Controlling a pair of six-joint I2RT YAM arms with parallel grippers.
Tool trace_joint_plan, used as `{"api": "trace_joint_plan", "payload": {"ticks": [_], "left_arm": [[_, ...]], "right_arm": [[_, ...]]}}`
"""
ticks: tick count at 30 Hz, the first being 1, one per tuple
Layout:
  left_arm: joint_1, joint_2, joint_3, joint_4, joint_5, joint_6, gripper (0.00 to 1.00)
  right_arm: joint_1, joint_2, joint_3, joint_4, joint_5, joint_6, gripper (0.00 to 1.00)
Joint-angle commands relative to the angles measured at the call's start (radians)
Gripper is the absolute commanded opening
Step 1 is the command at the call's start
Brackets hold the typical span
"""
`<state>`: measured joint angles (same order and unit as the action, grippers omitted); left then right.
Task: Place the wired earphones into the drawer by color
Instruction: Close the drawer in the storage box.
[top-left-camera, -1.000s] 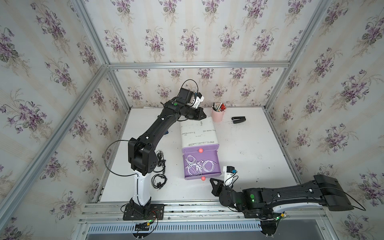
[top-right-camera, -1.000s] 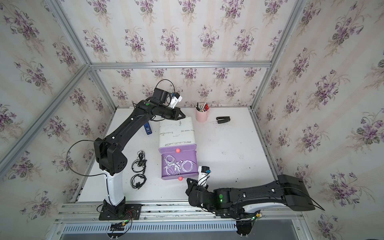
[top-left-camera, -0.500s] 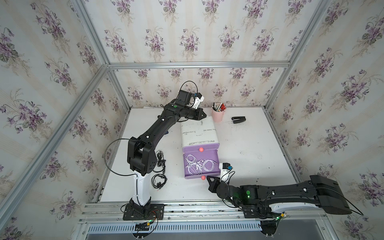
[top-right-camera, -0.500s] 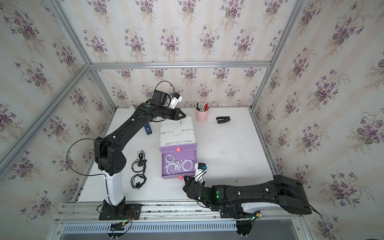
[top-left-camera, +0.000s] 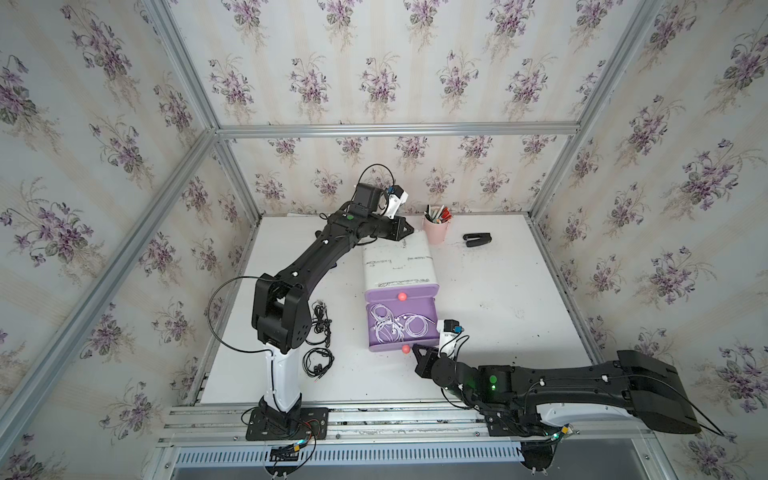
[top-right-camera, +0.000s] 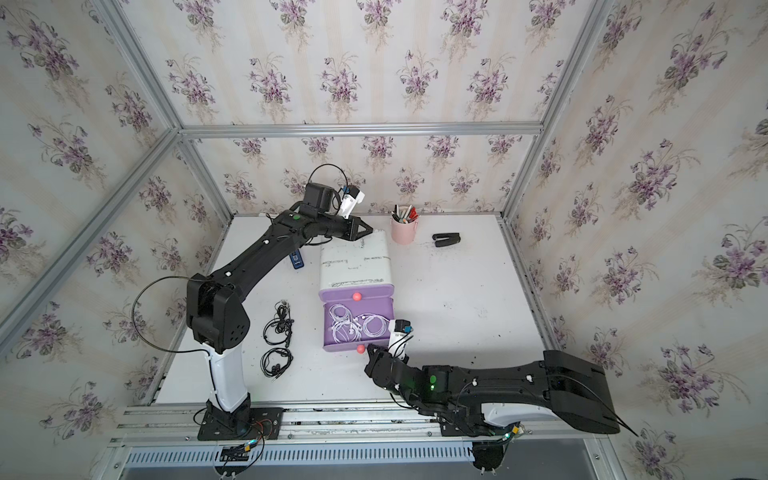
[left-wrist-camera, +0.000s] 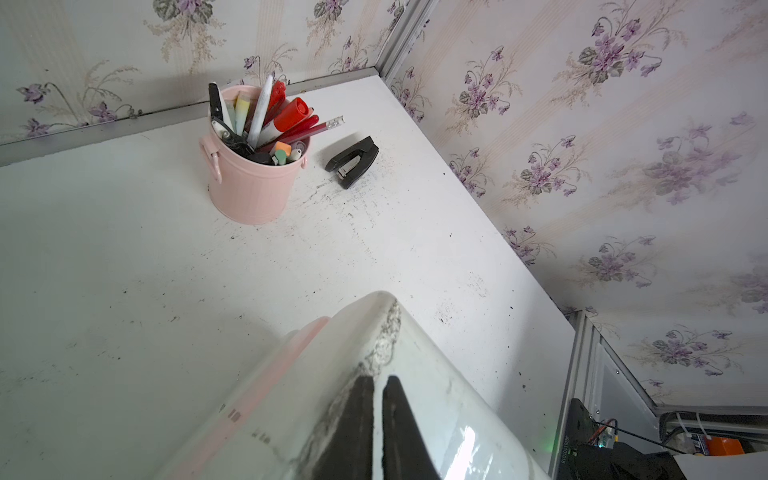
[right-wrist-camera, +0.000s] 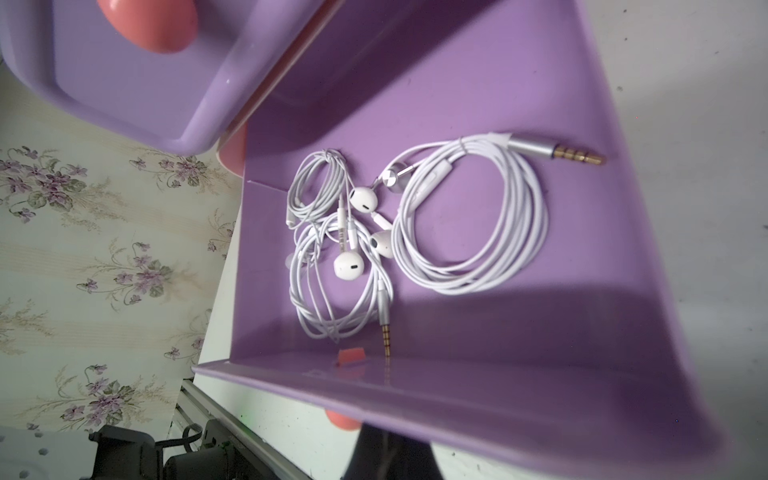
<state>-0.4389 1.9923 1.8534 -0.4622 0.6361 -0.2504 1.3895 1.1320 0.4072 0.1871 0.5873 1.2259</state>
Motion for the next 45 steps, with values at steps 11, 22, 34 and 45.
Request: {"api": "trace_joint_plan", "payload": {"ticks": [11, 22, 34, 45], "left_arm": [[0.002, 0.000, -0.071, -0.193, -0.062, 0.010, 0.13], [0.004, -0.013, -0.101, -0.180, -0.047, 0.008, 0.14], [0.008, -0.023, -0.122, -0.172, -0.026, 0.010, 0.14], [0.011, -0.029, -0.145, -0.153, -0.009, 0.001, 0.15]], "right_arm": [[-0.149, 0.069, 0.036, 0.172, -0.051, -0.146, 0.00], [-0.286, 0.159, 0.083, 0.291, -0.145, -0.233, 0.00], [-0.322, 0.261, 0.053, 0.476, -0.193, -0.218, 0.00], [-0.322, 0.321, -0.102, 0.854, -0.146, -0.118, 0.00]]}}
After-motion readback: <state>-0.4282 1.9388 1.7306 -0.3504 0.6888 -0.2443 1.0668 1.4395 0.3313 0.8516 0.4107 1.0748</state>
